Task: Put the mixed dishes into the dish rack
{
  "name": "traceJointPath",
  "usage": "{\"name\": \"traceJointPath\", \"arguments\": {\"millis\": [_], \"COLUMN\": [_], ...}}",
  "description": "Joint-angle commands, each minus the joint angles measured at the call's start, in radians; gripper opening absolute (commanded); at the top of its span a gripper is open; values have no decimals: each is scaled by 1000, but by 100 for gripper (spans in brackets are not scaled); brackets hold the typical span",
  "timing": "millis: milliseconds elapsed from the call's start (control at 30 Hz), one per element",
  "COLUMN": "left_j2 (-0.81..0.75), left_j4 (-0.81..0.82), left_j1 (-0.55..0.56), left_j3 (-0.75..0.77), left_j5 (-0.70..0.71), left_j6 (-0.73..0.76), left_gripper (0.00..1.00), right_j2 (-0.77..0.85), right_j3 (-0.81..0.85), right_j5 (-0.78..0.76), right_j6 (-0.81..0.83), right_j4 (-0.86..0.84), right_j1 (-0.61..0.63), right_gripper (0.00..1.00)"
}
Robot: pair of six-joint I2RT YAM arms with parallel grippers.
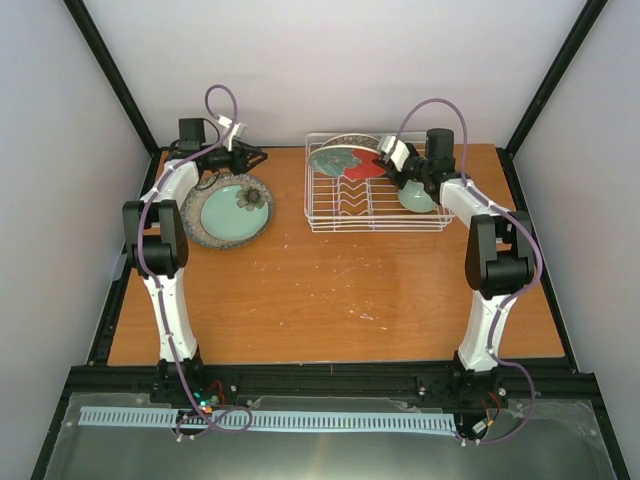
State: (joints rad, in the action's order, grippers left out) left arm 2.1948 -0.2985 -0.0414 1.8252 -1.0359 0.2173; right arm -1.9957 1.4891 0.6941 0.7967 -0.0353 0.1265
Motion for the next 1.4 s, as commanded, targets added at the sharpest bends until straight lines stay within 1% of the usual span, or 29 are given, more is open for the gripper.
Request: {"name": "traceJointPath", "arguments": {"millis": [0, 267, 433, 567, 800, 1100, 1200, 1367], "left_j2": [30, 52, 60, 57, 57, 53, 55, 60], "left_j4": [-37, -41, -29, -27, -19, -26, -31, -32], "left_j1": [-13, -18, -18, -18, -18, -19, -20, -20], "left_j3": [70, 84, 84, 82, 82, 89, 98, 106], "left_j5": [6, 6, -6, -7, -12, -6, -6, -9], "left_j6": [34, 31, 19, 19, 14, 22, 24, 22], "left_gripper": [35, 35, 35, 34, 34, 33, 33, 33], "right_j2": [-69, -118, -138, -131, -134, -181, -195, -206], "right_j3": [46, 95, 163, 165, 180, 245, 273, 309], "right_j5": [-48, 41, 70, 82, 118, 135, 172, 186], "right_j6": [58, -4, 12, -30, -136, -122, -143, -175], "right_j4": [-5, -52, 17, -27, -155, -176, -213, -269], "right_j1": [-55, -56, -55, -59, -60, -59, -60, -60], "right_gripper": [3, 3, 3, 3, 3, 3, 3, 3]}}
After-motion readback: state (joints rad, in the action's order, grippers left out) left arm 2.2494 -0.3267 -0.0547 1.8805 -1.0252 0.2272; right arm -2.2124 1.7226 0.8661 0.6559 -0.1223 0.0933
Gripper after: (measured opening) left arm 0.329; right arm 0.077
